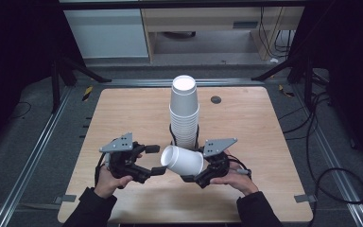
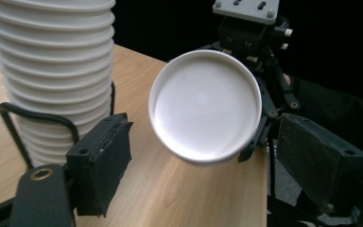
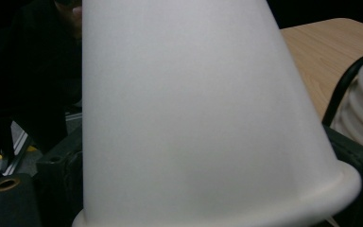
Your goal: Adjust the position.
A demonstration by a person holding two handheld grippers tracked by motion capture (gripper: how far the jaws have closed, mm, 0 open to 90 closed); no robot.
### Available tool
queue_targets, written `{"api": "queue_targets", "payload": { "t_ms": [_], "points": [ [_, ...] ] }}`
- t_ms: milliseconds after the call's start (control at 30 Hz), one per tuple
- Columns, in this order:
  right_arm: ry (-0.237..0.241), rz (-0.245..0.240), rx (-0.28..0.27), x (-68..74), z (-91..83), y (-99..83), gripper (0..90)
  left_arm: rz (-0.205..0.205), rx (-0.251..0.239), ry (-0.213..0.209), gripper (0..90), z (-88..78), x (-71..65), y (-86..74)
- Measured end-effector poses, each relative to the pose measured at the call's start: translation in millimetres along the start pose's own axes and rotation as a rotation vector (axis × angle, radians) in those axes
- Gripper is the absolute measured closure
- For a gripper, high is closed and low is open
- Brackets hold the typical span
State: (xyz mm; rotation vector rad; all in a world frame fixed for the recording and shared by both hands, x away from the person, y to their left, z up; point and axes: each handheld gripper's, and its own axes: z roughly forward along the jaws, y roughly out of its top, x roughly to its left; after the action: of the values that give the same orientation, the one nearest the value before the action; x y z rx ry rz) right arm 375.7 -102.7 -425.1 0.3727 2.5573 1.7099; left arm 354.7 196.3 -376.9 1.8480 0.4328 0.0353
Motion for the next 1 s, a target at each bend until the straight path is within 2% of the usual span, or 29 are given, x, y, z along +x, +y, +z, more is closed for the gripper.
{"api": "queue_targets", "payload": {
  "t_ms": [133,233,367,400,467,567,733,1000],
  "points": [
    [-0.034,-0.016,0.021,-2.2,-6.2,0.2,9.0,0.001,0.035,0.02,17.8,-0.9,3.1,-2.0],
    [-0.059,-0.031,0.041,-3.6,-11.0,1.1,8.9,0.013,0.095,0.053,17.3,2.9,5.8,-5.3],
    [-0.092,-0.062,0.087,-4.0,-14.5,1.2,8.9,0.004,0.143,0.049,17.0,11.1,8.3,-11.3],
    [-0.104,-0.08,0.124,-3.7,-13.1,0.5,8.8,0.004,0.17,0.044,16.8,16.0,9.0,-14.0],
    [-0.101,-0.081,0.132,-3.5,-12.2,0.1,8.8,0.004,0.181,0.043,16.4,18.2,9.3,-15.2],
    [-0.108,-0.112,0.182,-1.4,-5.3,-0.8,8.8,0.005,0.212,0.032,15.8,22.8,9.7,-17.9],
    [-0.102,-0.137,0.232,2.0,5.1,-2.1,8.7,0.014,0.248,0.001,15.8,30.7,6.5,-20.0],
    [-0.082,-0.178,0.292,8.5,22.1,-1.5,8.7,0.015,0.285,-0.006,16.0,38.9,4.7,-22.7]
  ]
}}
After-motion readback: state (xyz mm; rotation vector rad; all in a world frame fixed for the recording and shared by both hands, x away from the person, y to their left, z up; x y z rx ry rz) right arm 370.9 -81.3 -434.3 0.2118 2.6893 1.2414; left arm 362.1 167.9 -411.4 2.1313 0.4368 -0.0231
